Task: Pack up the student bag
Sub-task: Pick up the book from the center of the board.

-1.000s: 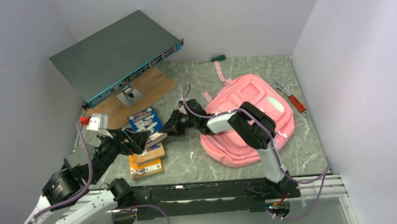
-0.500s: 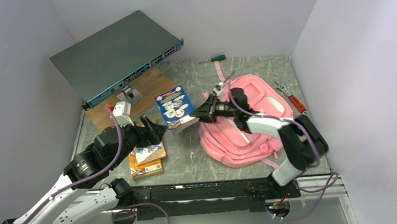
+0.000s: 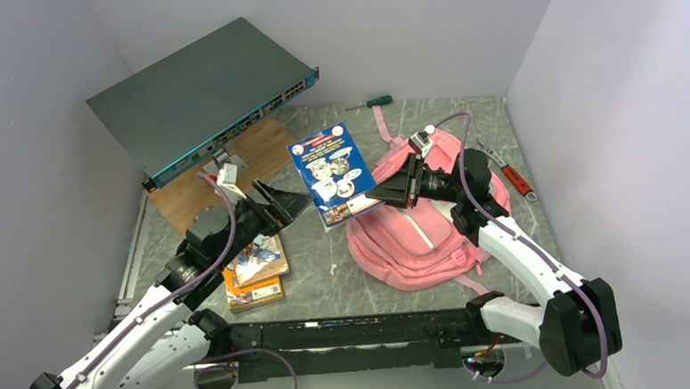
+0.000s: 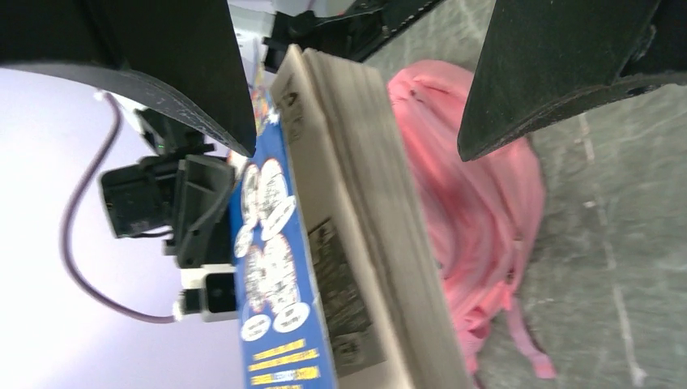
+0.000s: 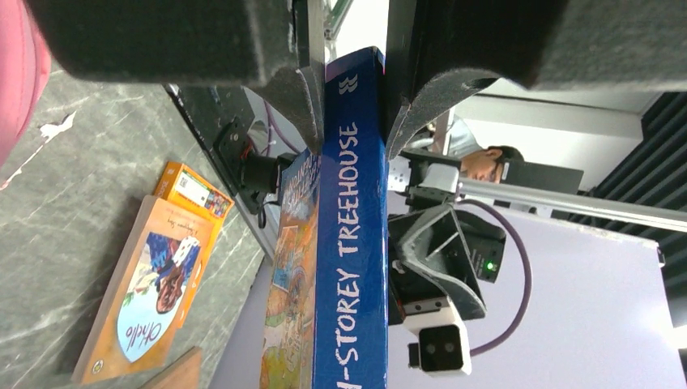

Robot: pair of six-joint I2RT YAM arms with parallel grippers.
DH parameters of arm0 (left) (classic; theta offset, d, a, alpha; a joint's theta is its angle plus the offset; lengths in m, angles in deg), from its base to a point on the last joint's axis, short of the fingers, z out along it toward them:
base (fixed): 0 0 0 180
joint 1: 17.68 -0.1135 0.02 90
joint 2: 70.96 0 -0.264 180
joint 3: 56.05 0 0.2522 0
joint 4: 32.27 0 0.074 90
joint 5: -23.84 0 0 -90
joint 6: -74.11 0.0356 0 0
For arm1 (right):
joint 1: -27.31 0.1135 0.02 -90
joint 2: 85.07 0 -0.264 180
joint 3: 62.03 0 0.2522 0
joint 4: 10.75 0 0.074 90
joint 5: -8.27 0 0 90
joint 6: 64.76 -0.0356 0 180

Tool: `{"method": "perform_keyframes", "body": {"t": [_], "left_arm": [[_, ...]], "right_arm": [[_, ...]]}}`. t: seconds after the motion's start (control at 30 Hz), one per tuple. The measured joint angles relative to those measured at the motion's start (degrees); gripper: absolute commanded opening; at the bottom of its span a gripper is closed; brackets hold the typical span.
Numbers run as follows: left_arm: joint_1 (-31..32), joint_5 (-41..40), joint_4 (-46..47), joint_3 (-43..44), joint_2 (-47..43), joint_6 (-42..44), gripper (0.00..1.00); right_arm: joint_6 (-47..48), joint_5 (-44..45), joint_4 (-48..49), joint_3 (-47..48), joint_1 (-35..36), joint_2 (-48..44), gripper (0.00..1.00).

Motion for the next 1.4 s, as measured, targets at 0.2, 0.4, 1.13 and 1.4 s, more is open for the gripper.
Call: {"method": "perform_keyframes", "body": {"t": [0.2, 0.4, 1.13, 1.4], "left_arm": [[-0.11, 2.91, 9.38, -2.38, -0.92, -2.49, 1.0], [-0.11, 4.28, 12.15, -2.4, -0.2, -3.34, 1.0], [-1.36, 10.25, 28.3, -4.44, 9.55, -4.94, 0.92], [-1.42, 11.89, 33.42, -4.96, 9.33, -6.29, 0.54]], "right_arm": [[-1.07, -1.57, -0.52, 0.0, 0.0, -0.11, 0.0], [-2.62, -2.03, -0.33, 0.0, 0.0, -0.17, 0.0], [-18.56, -4.0, 15.26, 0.0, -0.04, -1.6, 0.0], [-18.16, -5.01, 14.95, -1.9, -0.04, -1.81, 0.0]]}}
